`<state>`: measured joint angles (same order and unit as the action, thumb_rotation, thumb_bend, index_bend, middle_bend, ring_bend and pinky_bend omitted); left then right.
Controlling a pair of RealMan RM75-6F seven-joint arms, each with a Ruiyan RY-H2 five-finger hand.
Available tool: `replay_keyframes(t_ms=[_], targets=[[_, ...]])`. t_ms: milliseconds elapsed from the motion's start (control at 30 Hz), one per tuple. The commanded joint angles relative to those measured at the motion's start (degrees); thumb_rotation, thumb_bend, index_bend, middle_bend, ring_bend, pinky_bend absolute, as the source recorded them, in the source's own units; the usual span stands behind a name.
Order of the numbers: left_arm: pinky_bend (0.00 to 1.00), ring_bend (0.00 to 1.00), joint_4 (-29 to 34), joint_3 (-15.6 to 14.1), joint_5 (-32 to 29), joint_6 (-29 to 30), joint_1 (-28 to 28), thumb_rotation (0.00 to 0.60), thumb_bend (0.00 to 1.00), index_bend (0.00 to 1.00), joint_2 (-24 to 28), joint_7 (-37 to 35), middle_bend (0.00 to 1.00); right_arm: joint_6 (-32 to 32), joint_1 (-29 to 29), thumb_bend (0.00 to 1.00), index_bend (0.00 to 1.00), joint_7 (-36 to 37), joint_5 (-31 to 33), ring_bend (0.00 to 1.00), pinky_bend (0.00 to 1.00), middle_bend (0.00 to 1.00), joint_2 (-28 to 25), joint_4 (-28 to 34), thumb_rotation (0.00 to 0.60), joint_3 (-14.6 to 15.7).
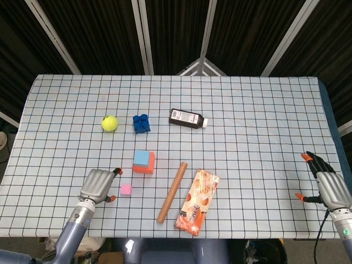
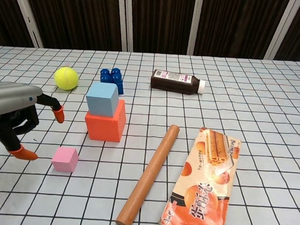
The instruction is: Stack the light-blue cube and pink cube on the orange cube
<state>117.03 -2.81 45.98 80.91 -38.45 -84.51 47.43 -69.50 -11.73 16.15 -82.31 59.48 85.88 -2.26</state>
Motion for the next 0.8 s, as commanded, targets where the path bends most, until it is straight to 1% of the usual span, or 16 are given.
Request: replay_keyframes(t_ms=[33,233,400,500,800], targets=[[0.86,0.81,-1.8,0.7,-1.0,-0.8,0.0,0.600,0.20,0.29,-1.8,0.7,0.83,0.3,-0.1,0.13,0.00,0.1,0.1,0.06,0.16,0.02,0.0,-0.1,0.600,0.0],[0.86,0.81,-5.1,2.0,-2.6,-2.8,-0.4,0.600,0.21,0.32,-4.9,1.4,0.84,0.4,-0.1,0.13,0.00,0.3,0.1,0.06,0.16,0.02,0.0,-0.2,0.600,0.0],[0.86,0.81,-7.0,2.8,-3.8,-4.2,-0.7,0.600,0.22,0.34,-6.2,2.0,0.84,0.5,-0.1,0.13,0.00,0.8,0.3,0.06,0.16,0.02,-0.1,-0.4,0.600,-0.1],[0.86,0.81,-7.3,3.0,-4.0,-4.3,-0.8,0.600,0.24,0.35,-6.7,2.5,0.84,0.5,-0.1,0.13,0.00,1.0,0.2,0.06,0.16,0.02,-0.1,-0.5,0.600,-0.1],[0.86,0.81,-7.7,3.4,-4.1,-4.5,-0.6,0.600,0.26,0.39,-7.3,3.2,0.84,0.7,-0.1,0.13,0.00,1.0,0.2,0.06,0.16,0.02,-0.1,-0.5,0.600,0.0]])
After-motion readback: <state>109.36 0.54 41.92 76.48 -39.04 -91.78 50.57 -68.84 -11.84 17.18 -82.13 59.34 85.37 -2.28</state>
